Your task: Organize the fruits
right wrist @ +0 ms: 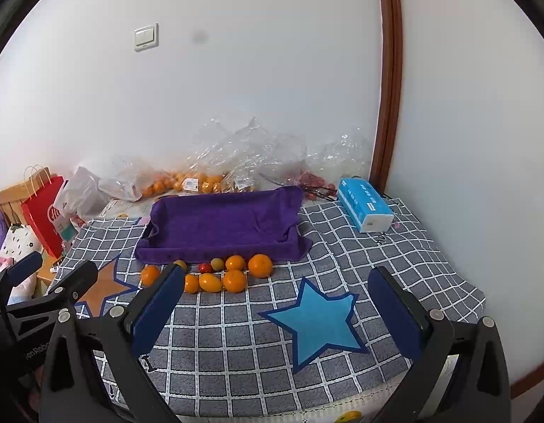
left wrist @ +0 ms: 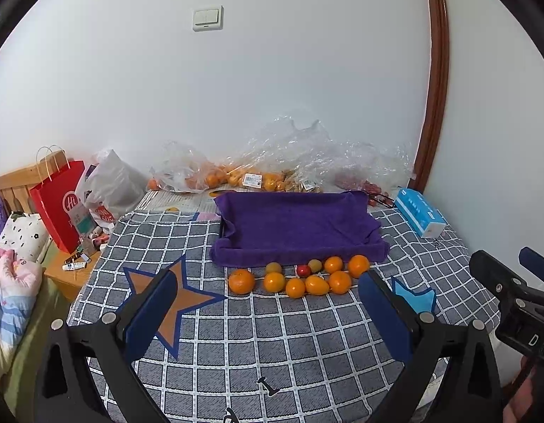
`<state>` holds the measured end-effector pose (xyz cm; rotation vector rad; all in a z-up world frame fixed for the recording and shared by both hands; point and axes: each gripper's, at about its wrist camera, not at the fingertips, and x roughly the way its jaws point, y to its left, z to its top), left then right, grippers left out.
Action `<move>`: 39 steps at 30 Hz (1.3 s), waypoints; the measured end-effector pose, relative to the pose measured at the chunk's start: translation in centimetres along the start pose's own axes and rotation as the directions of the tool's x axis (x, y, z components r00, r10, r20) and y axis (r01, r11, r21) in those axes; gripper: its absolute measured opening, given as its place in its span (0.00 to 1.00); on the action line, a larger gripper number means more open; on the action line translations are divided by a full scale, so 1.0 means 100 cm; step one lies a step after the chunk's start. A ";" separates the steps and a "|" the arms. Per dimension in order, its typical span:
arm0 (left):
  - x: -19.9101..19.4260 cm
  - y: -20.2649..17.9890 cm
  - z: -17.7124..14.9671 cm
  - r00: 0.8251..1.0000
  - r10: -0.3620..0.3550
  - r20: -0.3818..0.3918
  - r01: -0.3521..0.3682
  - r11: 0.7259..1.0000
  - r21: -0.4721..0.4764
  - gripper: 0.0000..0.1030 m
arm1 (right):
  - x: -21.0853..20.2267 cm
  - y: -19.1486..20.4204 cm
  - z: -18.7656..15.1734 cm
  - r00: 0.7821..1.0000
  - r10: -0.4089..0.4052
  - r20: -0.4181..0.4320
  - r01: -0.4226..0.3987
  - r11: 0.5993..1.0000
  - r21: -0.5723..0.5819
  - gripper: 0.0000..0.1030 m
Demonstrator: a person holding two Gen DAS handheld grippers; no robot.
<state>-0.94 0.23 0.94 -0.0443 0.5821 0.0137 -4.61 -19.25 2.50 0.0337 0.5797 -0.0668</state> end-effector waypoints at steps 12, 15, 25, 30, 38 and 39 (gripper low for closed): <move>-0.003 -0.004 -0.003 1.000 -0.003 0.006 0.003 1.000 0.009 1.00 | -0.001 -0.005 -0.002 1.000 -0.005 0.007 0.005 1.000 0.012 1.00; -0.004 -0.005 -0.004 1.000 -0.004 0.006 0.004 1.000 0.008 1.00 | -0.001 -0.005 -0.002 1.000 -0.003 0.009 0.002 1.000 0.011 1.00; -0.004 -0.005 -0.004 1.000 -0.004 0.007 0.003 1.000 0.009 1.00 | 0.001 -0.005 -0.003 1.000 -0.010 0.006 0.010 1.000 0.018 1.00; -0.004 -0.005 -0.005 1.000 -0.005 0.007 0.005 1.000 0.009 1.00 | 0.000 -0.004 -0.002 1.000 -0.011 0.007 0.011 1.000 0.012 1.00; -0.004 -0.004 -0.005 1.000 -0.005 0.008 0.005 1.000 0.009 1.00 | 0.000 -0.003 -0.002 1.000 -0.012 0.009 0.012 1.000 0.012 1.00; -0.005 -0.004 -0.004 1.000 -0.004 0.008 0.004 1.000 0.009 1.00 | 0.000 -0.003 -0.002 1.000 -0.012 0.010 0.011 1.000 0.012 1.00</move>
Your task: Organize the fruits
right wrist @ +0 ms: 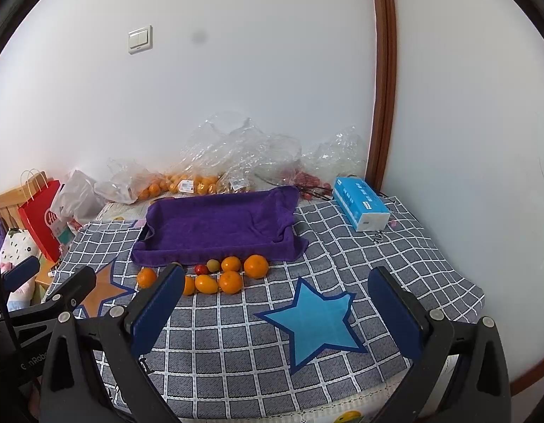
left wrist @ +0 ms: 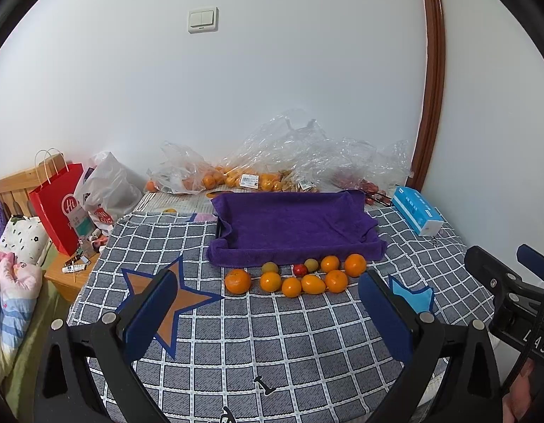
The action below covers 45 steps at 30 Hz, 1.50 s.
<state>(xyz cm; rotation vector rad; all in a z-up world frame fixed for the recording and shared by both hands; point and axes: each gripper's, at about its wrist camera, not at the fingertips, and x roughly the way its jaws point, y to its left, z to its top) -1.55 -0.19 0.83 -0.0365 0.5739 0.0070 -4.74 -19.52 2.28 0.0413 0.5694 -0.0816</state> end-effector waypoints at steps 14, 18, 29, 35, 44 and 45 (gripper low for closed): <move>0.003 0.002 0.001 1.000 0.001 -0.005 -0.001 1.000 0.003 1.00 | 0.001 0.002 -0.001 1.000 0.002 0.001 -0.002 1.000 -0.004 1.00; 0.007 0.004 0.001 1.000 0.003 -0.011 -0.003 1.000 0.001 1.00 | 0.003 0.004 -0.002 1.000 0.006 0.000 -0.006 1.000 -0.007 1.00; 0.025 0.012 -0.003 0.999 0.026 -0.024 -0.026 1.000 0.002 1.00 | 0.021 0.012 -0.007 1.000 0.021 -0.006 -0.021 1.000 -0.022 1.00; 0.040 0.022 -0.007 0.998 0.047 -0.039 -0.047 0.999 -0.007 1.00 | 0.038 0.022 -0.013 1.000 0.007 0.012 -0.007 0.997 -0.071 1.00; 0.086 0.043 -0.015 0.988 0.085 -0.127 -0.087 0.996 -0.009 0.94 | 0.087 0.029 -0.024 0.997 0.055 -0.051 -0.058 0.996 -0.066 0.98; 0.092 0.047 -0.017 0.987 0.083 -0.141 -0.086 0.996 -0.020 0.94 | 0.092 0.029 -0.026 0.997 0.058 -0.053 -0.061 0.996 -0.061 0.97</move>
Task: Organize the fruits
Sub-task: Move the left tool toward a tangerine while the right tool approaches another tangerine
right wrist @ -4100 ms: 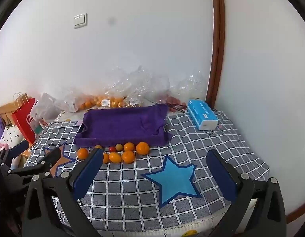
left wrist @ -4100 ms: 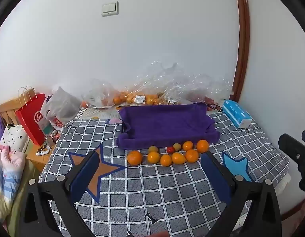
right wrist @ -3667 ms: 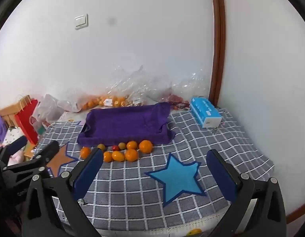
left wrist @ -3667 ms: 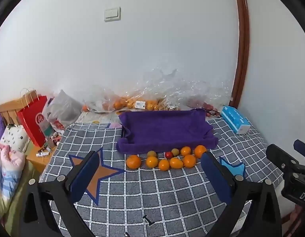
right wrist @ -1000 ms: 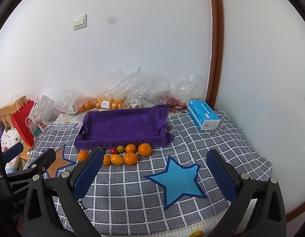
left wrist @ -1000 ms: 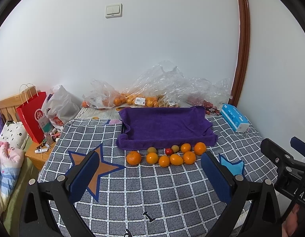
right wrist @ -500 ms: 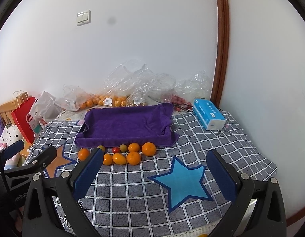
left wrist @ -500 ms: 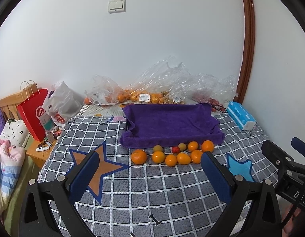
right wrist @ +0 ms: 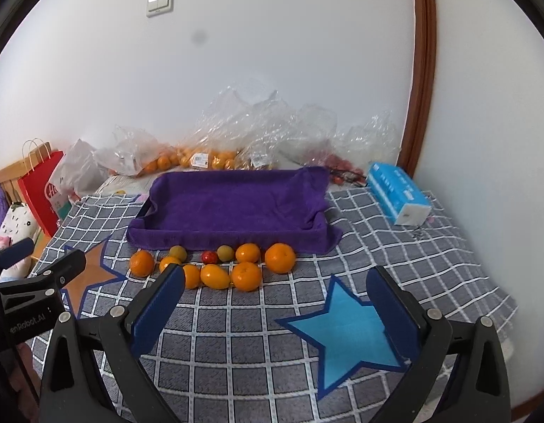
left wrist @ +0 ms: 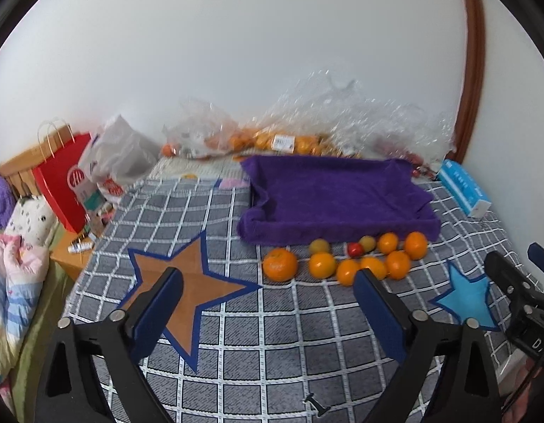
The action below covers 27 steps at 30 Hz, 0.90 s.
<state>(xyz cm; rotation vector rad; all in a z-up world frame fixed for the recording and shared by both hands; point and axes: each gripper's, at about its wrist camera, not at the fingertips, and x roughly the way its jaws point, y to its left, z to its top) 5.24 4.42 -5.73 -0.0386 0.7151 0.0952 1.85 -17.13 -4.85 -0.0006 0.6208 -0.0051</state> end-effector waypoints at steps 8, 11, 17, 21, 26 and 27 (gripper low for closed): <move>0.051 0.007 -0.006 0.997 0.011 -0.070 -0.012 1.000 -0.011 0.89 | 0.055 -0.015 -0.008 0.992 0.047 -0.119 -0.044 0.999 0.028 0.75; 0.063 0.010 -0.006 0.997 0.015 -0.081 -0.015 1.000 -0.002 0.84 | 0.074 -0.020 -0.011 0.986 0.064 -0.153 -0.061 0.998 0.024 0.68; 0.085 0.024 -0.009 0.994 -0.043 -0.096 0.038 0.998 -0.046 0.81 | 0.110 -0.031 -0.013 0.981 0.100 -0.166 -0.090 0.994 0.063 0.56; 0.096 0.030 -0.010 0.992 -0.062 -0.108 0.055 0.996 -0.071 0.81 | 0.136 -0.032 -0.011 0.971 0.142 -0.193 -0.128 0.988 0.087 0.54; 0.110 0.032 -0.010 0.984 -0.119 -0.134 0.107 0.990 -0.092 0.81 | 0.159 -0.034 -0.006 0.961 0.164 -0.223 -0.144 0.984 0.104 0.47; 0.114 0.030 -0.010 0.981 -0.131 -0.141 0.118 0.988 -0.096 0.81 | 0.163 -0.034 -0.005 0.960 0.166 -0.227 -0.146 0.984 0.100 0.46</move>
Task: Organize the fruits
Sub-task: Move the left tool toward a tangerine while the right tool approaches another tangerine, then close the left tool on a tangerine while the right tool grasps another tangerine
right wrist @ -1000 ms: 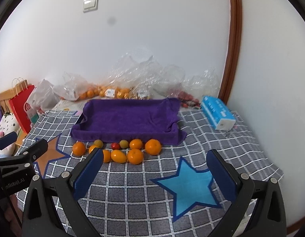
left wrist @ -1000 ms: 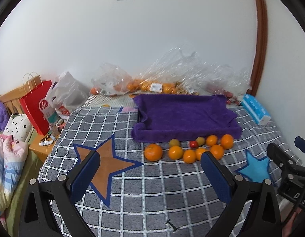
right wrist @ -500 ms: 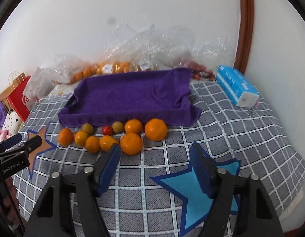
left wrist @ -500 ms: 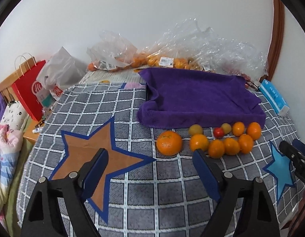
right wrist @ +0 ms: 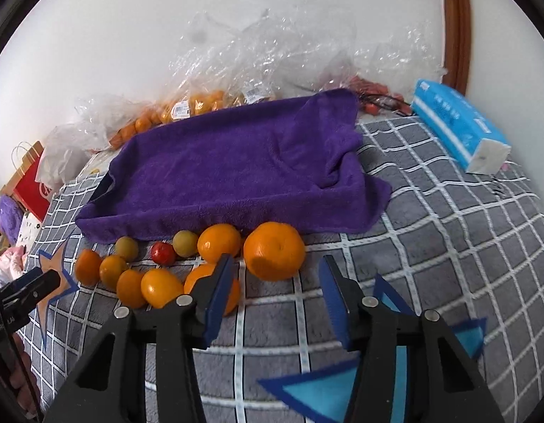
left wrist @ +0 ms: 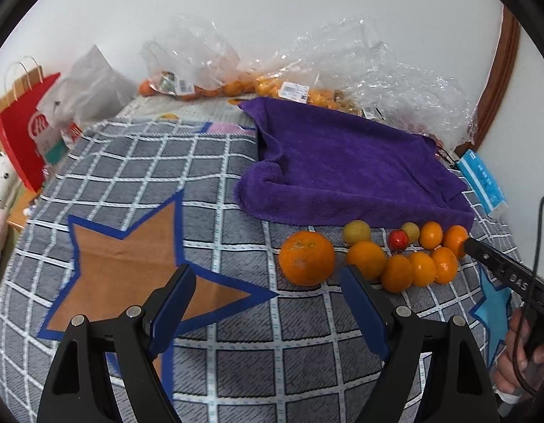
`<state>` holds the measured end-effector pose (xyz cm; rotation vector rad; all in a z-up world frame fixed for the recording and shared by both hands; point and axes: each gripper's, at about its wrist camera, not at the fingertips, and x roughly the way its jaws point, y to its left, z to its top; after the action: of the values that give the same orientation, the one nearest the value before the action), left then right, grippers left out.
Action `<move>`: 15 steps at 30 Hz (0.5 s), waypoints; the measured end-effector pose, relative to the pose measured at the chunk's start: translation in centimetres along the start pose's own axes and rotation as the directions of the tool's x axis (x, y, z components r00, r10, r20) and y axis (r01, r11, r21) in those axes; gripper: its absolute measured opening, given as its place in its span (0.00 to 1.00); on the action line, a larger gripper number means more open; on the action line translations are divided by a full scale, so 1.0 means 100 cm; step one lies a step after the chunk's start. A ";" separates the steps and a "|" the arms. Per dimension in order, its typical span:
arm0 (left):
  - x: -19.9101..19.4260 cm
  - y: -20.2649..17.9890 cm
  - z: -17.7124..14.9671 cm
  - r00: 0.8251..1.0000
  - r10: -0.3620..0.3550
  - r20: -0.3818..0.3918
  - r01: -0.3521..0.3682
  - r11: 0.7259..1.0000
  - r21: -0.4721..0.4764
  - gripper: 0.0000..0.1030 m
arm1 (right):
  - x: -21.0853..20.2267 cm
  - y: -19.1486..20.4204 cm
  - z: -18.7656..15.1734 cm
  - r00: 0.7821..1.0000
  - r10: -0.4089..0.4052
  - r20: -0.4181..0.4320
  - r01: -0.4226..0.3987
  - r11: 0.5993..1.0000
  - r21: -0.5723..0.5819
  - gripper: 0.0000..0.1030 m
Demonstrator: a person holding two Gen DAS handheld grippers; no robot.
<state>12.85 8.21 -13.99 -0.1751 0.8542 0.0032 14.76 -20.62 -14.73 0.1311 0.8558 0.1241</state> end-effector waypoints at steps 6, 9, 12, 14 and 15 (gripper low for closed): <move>0.019 -0.009 0.002 1.000 0.002 -0.028 -0.001 0.999 0.036 0.66 | 0.014 0.002 0.006 1.000 -0.010 -0.003 0.010 1.000 -0.021 0.46; 0.023 -0.011 0.005 1.000 -0.007 -0.023 0.008 0.999 0.045 0.65 | 0.021 -0.001 0.009 1.000 -0.003 -0.003 0.003 1.000 -0.017 0.46; 0.028 -0.012 0.006 0.999 -0.040 -0.030 0.041 0.998 0.045 0.65 | 0.025 -0.002 0.009 1.000 0.010 0.000 -0.010 1.000 -0.019 0.46; 0.033 -0.014 0.006 0.998 -0.051 -0.045 0.053 0.997 0.051 0.65 | 0.031 0.000 0.008 1.000 -0.002 -0.017 0.001 1.000 -0.030 0.46; 0.036 -0.015 0.006 0.997 -0.059 -0.048 0.062 0.997 0.053 0.65 | 0.034 0.001 0.007 1.000 -0.006 -0.028 0.005 0.999 -0.037 0.46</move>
<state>15.81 6.54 -16.10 -0.1501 0.8944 -0.0811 17.47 -20.07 -16.75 0.0922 0.8816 0.1371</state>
